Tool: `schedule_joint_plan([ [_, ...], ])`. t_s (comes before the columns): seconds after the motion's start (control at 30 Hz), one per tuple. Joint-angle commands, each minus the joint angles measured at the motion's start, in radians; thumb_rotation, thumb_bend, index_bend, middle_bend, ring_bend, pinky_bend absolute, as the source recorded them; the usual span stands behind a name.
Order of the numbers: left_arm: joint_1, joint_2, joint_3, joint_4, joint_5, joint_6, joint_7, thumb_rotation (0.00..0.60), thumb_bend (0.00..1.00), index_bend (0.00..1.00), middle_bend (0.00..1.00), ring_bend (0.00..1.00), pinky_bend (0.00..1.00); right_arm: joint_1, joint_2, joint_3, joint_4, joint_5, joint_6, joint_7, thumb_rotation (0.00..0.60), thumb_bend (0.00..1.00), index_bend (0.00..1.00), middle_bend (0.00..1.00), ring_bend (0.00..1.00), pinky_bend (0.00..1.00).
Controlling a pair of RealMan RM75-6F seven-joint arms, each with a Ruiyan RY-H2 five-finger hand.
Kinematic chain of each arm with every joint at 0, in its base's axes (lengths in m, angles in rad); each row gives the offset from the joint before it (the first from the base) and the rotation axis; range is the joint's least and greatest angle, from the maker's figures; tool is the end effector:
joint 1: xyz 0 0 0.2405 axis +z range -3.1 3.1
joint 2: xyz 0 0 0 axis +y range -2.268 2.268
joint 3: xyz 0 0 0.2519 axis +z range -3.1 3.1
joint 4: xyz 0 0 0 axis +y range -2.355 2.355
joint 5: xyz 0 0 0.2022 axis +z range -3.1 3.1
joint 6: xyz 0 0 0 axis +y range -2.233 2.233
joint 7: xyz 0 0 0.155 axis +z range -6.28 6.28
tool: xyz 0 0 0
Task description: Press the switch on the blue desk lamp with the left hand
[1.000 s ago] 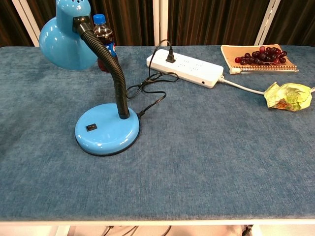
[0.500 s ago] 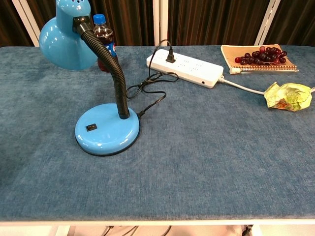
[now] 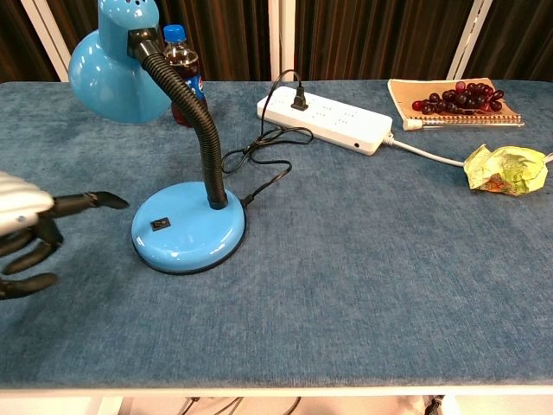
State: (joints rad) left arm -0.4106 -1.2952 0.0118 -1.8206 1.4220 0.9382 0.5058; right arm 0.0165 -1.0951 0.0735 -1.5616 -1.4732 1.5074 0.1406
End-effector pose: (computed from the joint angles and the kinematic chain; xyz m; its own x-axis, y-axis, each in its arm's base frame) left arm -0.1986 0.2175 0.0144 0.6204 0.3762 0.6882 0.7611 -0.5008 -0.4123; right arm -0.3278 -0.1745 0.1859 0.3318 0.0295 0.9429 -0.9411 0.0799 0.3286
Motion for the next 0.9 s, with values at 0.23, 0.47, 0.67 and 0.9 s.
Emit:
schedule_joint_plan([
  [0.23, -0.034, -0.068, 0.003, 0.033, -0.045, -0.002, 0.043, 0.6, 0.39, 0.03, 0.76, 0.76, 0.79, 0.0, 0.002, 0.002, 0.012, 0.006, -0.004, 0.019, 0.6, 0.2, 0.0, 0.0, 0.0, 0.0],
  [0.47, -0.057, -0.08, 0.009, 0.043, -0.066, -0.011, 0.057, 0.6, 0.4, 0.03, 0.76, 0.76, 0.79, -0.004, 0.005, 0.001, 0.016, 0.003, 0.0, 0.031, 0.6, 0.2, 0.0, 0.0, 0.0, 0.0],
  [0.67, -0.069, -0.078, 0.015, 0.041, -0.107, -0.014, 0.071, 0.6, 0.4, 0.03, 0.76, 0.76, 0.79, -0.003, 0.007, 0.002, 0.021, 0.008, -0.005, 0.039, 0.6, 0.2, 0.0, 0.0, 0.0, 0.0],
  [0.9, -0.077, -0.07, 0.029, 0.031, -0.126, -0.005, 0.081, 0.6, 0.4, 0.04, 0.76, 0.76, 0.79, -0.002, 0.006, 0.002, 0.022, 0.007, -0.008, 0.038, 0.6, 0.2, 0.0, 0.0, 0.0, 0.0],
])
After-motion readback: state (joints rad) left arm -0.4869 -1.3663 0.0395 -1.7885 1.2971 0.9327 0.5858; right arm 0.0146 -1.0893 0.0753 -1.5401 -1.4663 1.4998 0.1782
